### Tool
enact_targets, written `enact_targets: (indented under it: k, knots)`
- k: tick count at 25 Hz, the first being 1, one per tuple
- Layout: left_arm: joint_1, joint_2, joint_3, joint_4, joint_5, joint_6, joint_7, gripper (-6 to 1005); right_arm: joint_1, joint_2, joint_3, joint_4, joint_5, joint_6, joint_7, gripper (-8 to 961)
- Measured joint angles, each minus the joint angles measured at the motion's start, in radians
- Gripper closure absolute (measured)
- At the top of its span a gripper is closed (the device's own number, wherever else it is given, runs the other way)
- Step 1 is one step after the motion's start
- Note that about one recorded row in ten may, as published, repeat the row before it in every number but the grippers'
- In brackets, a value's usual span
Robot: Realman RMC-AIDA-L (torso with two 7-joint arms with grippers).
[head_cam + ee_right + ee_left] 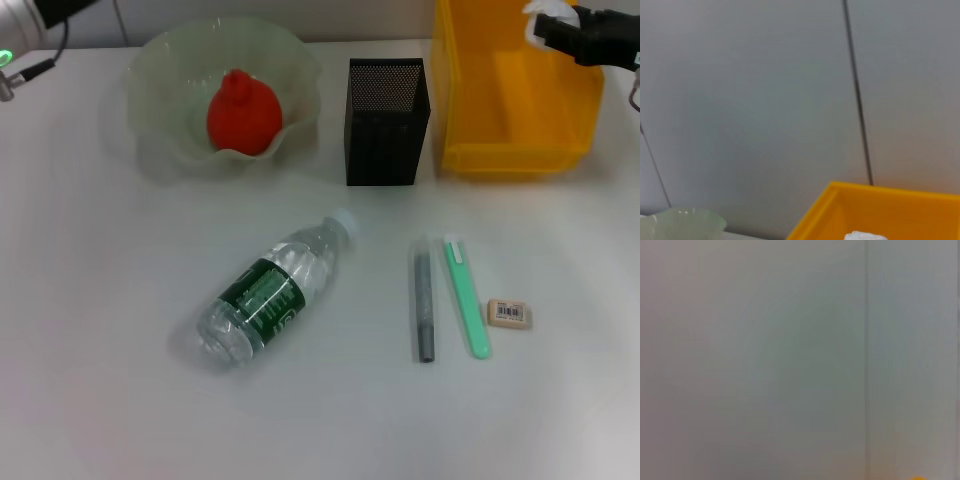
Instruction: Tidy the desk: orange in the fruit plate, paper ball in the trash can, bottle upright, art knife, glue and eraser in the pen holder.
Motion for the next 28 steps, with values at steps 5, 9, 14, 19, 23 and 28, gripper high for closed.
enact_targets:
  k: [5, 9, 14, 19, 23, 28]
  knots:
    - [-0.008, 0.003, 0.042, 0.080, 0.163, 0.055, -0.176, 214, 0.018, 0.005, -0.001, -0.004, 0.005, -0.001, -0.015, 419]
    - [-0.014, 0.004, 0.045, 0.156, 0.274, 0.155, -0.301, 214, 0.018, 0.013, -0.003, -0.009, 0.060, -0.002, -0.070, 353]
    - [-0.039, 0.004, 0.046, 0.211, 0.374, 0.252, -0.411, 214, 0.017, 0.017, 0.002, 0.000, 0.102, 0.001, -0.115, 222]
    - [-0.084, -0.003, 0.053, 0.222, 0.472, 0.314, -0.482, 214, -0.012, 0.024, 0.003, 0.033, 0.279, -0.042, -0.267, 210]
    - [-0.109, -0.006, 0.097, 0.217, 0.496, 0.318, -0.517, 214, -0.053, 0.025, 0.002, 0.190, 0.587, -0.222, -0.563, 200]
    - [-0.144, -0.009, 0.211, 0.215, 0.528, 0.253, -0.597, 214, -0.078, 0.033, -0.004, 0.400, 0.867, -0.440, -0.856, 197]
